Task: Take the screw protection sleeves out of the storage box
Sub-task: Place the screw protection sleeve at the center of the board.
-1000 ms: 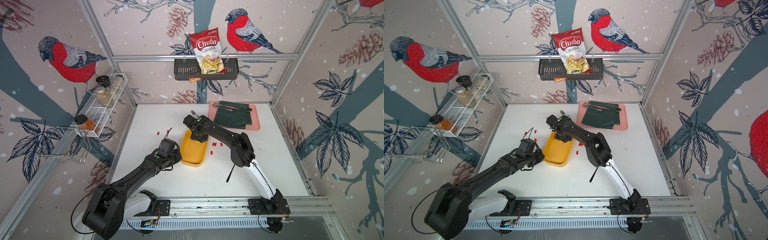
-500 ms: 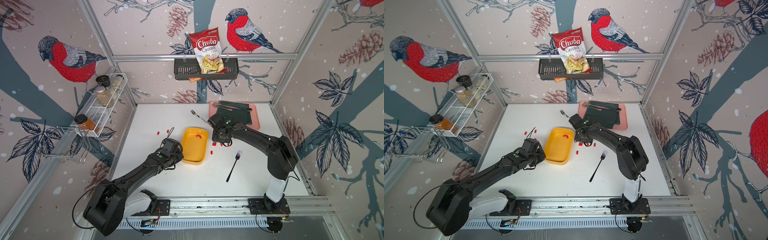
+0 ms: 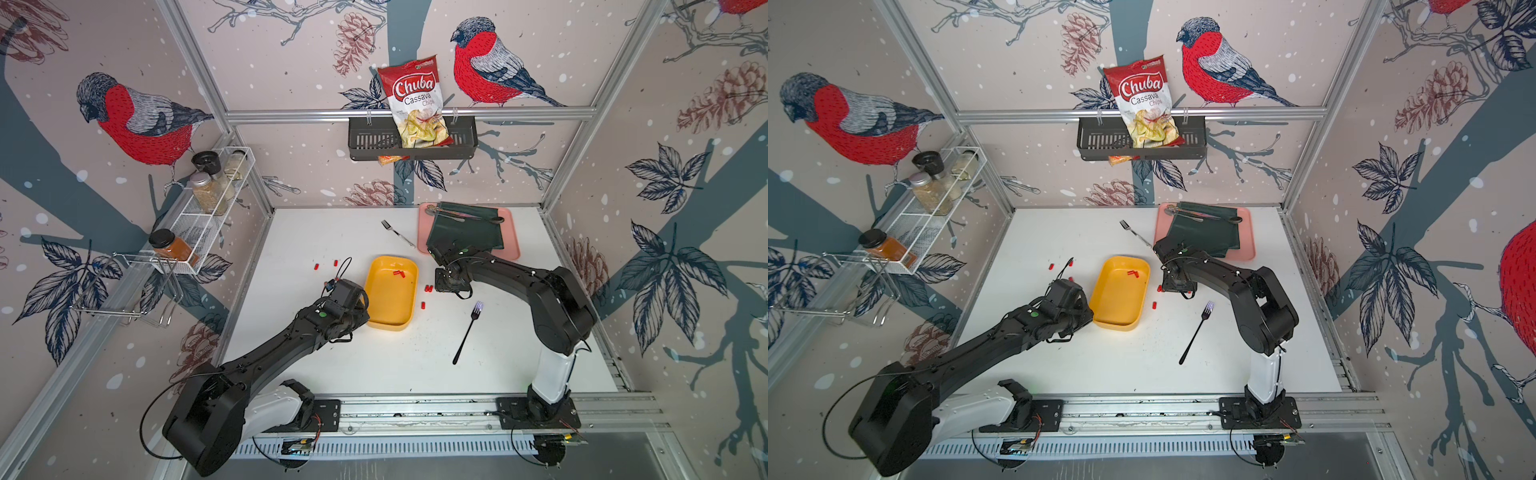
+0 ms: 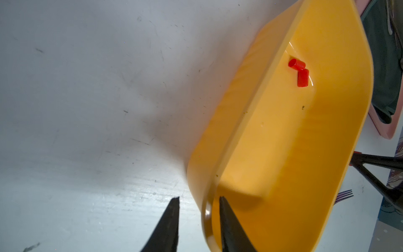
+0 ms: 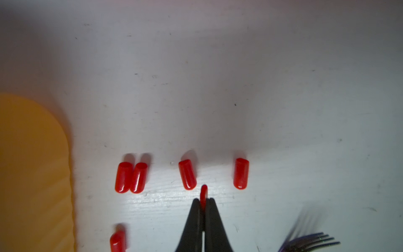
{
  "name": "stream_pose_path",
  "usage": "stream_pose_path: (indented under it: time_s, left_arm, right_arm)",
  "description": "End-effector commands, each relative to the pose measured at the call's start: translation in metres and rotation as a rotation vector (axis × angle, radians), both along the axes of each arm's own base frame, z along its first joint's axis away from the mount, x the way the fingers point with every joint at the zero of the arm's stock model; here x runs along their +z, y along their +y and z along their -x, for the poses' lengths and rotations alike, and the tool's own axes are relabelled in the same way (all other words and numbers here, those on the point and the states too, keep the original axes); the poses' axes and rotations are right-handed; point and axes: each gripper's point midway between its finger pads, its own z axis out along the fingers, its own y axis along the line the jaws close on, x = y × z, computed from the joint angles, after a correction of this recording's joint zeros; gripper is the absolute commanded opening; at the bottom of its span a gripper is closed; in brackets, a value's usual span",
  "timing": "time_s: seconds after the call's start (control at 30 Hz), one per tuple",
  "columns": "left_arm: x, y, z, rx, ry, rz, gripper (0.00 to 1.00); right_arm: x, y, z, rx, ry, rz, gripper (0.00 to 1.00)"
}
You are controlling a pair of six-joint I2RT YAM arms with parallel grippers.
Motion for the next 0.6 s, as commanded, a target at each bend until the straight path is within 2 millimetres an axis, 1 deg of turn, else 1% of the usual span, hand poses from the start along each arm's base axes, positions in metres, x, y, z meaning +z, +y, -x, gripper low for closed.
stream_pose_path:
  time_s: [0.0, 0.17, 0.37, 0.43, 0.53, 0.57]
  left_arm:
    - [0.008, 0.005, -0.002, 0.012, -0.018, -0.025, 0.33]
    - [0.02, 0.004, -0.006, 0.006, -0.048, -0.02, 0.33]
    - [0.025, 0.003, -0.008, -0.001, -0.064, -0.023, 0.33]
    - [0.025, 0.003, -0.008, -0.002, -0.067, -0.021, 0.33]
    - [0.028, 0.003, -0.009, -0.004, -0.076, -0.019, 0.33]
    - [0.028, 0.003, -0.01, -0.006, -0.079, -0.02, 0.33]
  right_arm:
    - [-0.006, -0.001, -0.004, 0.018, -0.002, 0.016, 0.06]
    - [-0.013, -0.004, -0.004, 0.022, 0.011, 0.03, 0.06]
    - [-0.021, -0.009, -0.002, 0.018, 0.023, 0.053, 0.07]
    - [-0.024, -0.012, -0.001, 0.01, 0.031, 0.052, 0.1]
    - [-0.024, -0.015, -0.002, -0.002, 0.02, 0.058, 0.15]
    - [-0.023, -0.014, -0.003, -0.005, 0.017, 0.051, 0.18]
